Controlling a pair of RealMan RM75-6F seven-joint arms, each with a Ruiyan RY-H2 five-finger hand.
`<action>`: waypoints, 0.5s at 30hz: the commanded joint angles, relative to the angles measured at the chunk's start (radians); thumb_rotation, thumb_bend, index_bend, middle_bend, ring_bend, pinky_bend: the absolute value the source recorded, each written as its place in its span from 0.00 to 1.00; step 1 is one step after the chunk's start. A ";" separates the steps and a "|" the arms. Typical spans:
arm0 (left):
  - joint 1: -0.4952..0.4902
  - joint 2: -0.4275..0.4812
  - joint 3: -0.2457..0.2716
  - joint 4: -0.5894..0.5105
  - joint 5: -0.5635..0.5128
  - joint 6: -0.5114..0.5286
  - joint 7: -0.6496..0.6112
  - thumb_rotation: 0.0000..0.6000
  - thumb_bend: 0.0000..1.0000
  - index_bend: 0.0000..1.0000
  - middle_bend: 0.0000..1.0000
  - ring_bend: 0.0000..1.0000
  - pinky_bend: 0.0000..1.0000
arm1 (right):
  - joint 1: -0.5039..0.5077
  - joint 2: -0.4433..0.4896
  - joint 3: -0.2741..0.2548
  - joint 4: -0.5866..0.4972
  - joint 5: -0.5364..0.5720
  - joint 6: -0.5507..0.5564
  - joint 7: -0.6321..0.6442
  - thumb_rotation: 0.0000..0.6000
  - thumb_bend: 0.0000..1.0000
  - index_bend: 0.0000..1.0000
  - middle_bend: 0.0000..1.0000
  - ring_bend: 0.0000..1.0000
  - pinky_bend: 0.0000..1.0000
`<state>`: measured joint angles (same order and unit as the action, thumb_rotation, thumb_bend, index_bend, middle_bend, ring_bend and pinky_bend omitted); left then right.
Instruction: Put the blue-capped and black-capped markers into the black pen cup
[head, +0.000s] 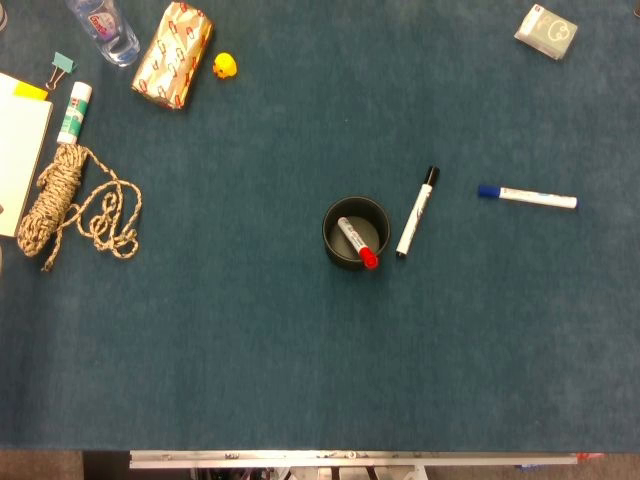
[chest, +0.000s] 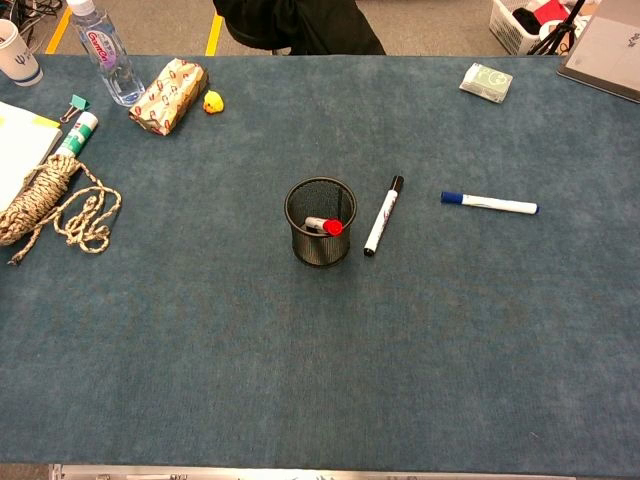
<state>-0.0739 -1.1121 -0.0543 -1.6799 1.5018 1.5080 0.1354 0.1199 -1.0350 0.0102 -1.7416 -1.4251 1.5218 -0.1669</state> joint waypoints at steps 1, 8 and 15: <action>0.001 0.003 0.003 -0.004 -0.005 -0.004 0.003 1.00 0.42 0.36 0.33 0.32 0.25 | 0.002 -0.004 0.003 -0.001 -0.007 -0.009 -0.002 1.00 0.10 0.40 0.39 0.23 0.23; -0.003 0.008 0.008 -0.018 -0.010 -0.018 0.009 1.00 0.42 0.36 0.33 0.32 0.25 | 0.048 -0.018 0.014 -0.015 -0.060 -0.071 -0.035 1.00 0.10 0.40 0.39 0.23 0.23; 0.003 0.023 0.016 -0.037 -0.018 -0.021 0.012 1.00 0.42 0.36 0.33 0.32 0.25 | 0.159 -0.094 0.048 0.038 -0.036 -0.238 -0.133 1.00 0.17 0.42 0.39 0.23 0.23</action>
<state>-0.0726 -1.0906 -0.0394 -1.7149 1.4842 1.4863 0.1469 0.2322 -1.0890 0.0406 -1.7317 -1.4764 1.3438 -0.2539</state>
